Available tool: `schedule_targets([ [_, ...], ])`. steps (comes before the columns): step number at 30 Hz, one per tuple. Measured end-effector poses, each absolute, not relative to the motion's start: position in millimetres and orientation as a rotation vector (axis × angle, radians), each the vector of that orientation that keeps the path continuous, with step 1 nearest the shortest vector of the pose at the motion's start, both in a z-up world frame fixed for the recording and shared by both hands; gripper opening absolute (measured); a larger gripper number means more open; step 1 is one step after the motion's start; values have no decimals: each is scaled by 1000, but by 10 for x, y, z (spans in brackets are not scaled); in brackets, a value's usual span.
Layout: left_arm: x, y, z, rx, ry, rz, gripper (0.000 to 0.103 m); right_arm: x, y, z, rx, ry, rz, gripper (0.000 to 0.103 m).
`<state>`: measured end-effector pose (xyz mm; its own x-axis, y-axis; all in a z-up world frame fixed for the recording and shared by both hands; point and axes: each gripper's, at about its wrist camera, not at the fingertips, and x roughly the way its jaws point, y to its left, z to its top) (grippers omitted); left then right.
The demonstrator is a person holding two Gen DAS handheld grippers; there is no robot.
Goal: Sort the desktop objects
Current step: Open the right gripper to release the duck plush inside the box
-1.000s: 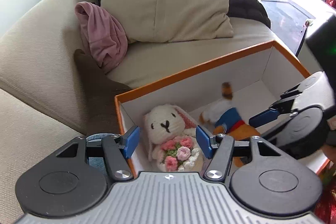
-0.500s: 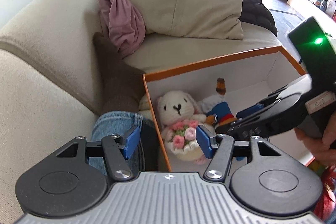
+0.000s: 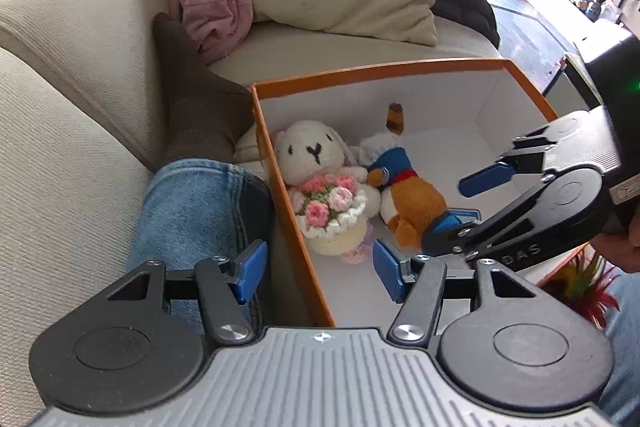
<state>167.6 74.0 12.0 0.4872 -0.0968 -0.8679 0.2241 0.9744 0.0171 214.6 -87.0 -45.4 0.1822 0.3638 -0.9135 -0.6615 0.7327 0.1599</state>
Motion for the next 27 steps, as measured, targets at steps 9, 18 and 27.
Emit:
schedule_targets([
  [9, 1742, 772, -1, 109, 1077, -187, 32, 2302, -839, -603, -251, 1227, 671, 45],
  [18, 1748, 744, -6, 122, 1083, -171, 30, 2393, -890, -636, -179, 1195, 683, 43],
  [27, 1734, 740, 1, 111, 1076, -166, 30, 2404, -819, -670, -197, 1214, 673, 51],
])
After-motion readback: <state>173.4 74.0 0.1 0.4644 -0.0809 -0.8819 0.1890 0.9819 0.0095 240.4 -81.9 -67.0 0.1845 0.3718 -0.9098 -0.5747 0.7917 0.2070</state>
